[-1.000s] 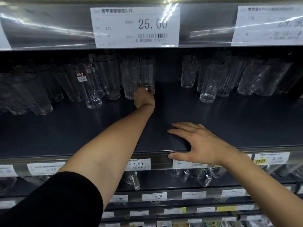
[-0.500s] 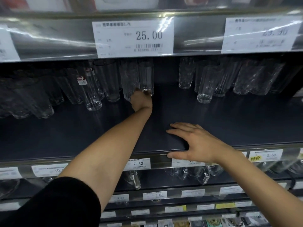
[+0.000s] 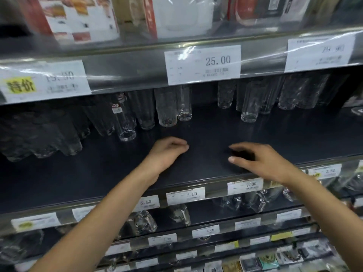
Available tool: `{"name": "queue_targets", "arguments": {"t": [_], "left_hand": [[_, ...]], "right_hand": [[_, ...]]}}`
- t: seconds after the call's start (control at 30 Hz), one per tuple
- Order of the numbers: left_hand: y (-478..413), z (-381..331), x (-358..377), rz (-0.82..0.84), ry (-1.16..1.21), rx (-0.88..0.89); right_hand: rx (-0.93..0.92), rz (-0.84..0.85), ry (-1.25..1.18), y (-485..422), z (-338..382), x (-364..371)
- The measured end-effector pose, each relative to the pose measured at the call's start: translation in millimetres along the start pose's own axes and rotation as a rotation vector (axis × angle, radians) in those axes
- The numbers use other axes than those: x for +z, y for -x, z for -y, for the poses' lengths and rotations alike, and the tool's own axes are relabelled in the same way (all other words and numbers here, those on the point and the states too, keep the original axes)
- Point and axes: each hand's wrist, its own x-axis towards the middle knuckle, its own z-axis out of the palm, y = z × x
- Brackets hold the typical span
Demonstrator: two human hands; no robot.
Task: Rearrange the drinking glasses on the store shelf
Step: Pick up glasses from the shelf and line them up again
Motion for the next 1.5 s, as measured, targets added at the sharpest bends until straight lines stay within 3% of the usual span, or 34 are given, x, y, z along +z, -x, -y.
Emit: {"name": "queue_targets", "arguments": {"t": [0.13, 0.23, 0.43, 0.63, 0.83, 1.1, 1.3, 1.5], "left_hand": [[40.9, 4.5, -7.2, 0.023, 0.149, 0.079], [62.6, 1.0, 2.4, 0.107, 0.233, 0.120], [93.0, -11.0, 45.3, 0.446, 0.277, 0.207], [122.3, -22.7, 107.6, 0.622, 0.344, 0.228], [147.7, -42.6, 173.9, 0.748, 0.347, 0.230], [152.9, -68.5, 285.9, 0.702, 0.299, 0.217], [149.3, -99.4, 364.1, 0.524, 0.284, 0.165], [126.9, -121.0, 397.9, 0.290, 0.312, 0.103]], "right_hand": [[0.148, -0.321, -0.331, 59.9, 17.8, 16.2], [0.236, -0.462, -0.397, 109.5, 33.6, 30.0], [0.438, -0.696, -0.406, 193.7, 56.6, 41.5], [0.596, -0.896, -0.412, 269.7, 59.6, 32.6], [0.641, -1.027, -0.408, 317.1, 40.0, 10.0], [0.633, -0.972, -0.416, 353.3, -60.3, -55.9], [0.533, -0.823, -0.426, 350.9, -147.1, -133.1], [0.416, -0.587, -0.400, 303.1, -204.0, -197.7]]}}
